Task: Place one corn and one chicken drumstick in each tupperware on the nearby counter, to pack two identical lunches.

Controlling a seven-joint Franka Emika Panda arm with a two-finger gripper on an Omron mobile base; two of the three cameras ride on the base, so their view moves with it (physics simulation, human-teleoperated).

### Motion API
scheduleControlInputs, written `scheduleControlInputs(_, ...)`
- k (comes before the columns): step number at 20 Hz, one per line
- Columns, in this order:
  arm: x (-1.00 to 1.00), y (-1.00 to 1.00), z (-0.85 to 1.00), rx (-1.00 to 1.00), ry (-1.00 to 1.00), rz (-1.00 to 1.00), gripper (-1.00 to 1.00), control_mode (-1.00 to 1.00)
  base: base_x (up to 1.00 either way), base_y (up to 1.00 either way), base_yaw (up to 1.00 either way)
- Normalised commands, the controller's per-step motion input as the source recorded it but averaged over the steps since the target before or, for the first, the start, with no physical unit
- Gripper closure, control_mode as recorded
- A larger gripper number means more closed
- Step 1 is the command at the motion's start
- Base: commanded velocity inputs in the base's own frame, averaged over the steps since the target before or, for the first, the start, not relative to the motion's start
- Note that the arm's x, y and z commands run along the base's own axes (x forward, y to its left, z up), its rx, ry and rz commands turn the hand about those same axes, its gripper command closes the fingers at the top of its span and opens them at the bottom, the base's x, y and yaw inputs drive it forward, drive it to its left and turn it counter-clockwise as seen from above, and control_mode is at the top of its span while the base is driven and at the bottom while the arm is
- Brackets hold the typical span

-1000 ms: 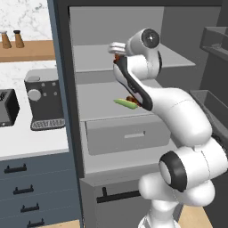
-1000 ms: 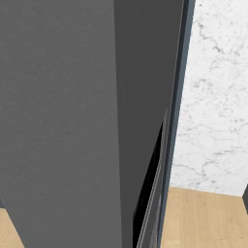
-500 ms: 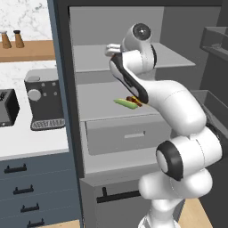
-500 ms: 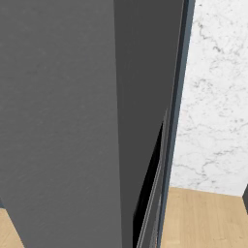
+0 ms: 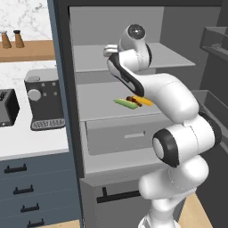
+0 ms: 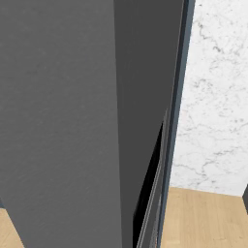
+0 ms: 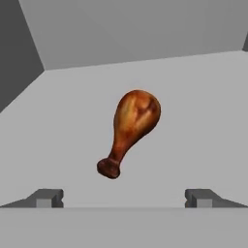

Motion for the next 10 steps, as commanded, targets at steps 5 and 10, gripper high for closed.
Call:
scheduleControlInputs(5,0.43,0.0,-0.17,-0.01,0.09,0.0,-1.0,-1.0,0.0,0.0,0.0)
scheduleControlInputs(10,0.42,0.0,-0.15,0.0,0.08,0.0,-1.0,-1.0,0.0,0.0,0.0)
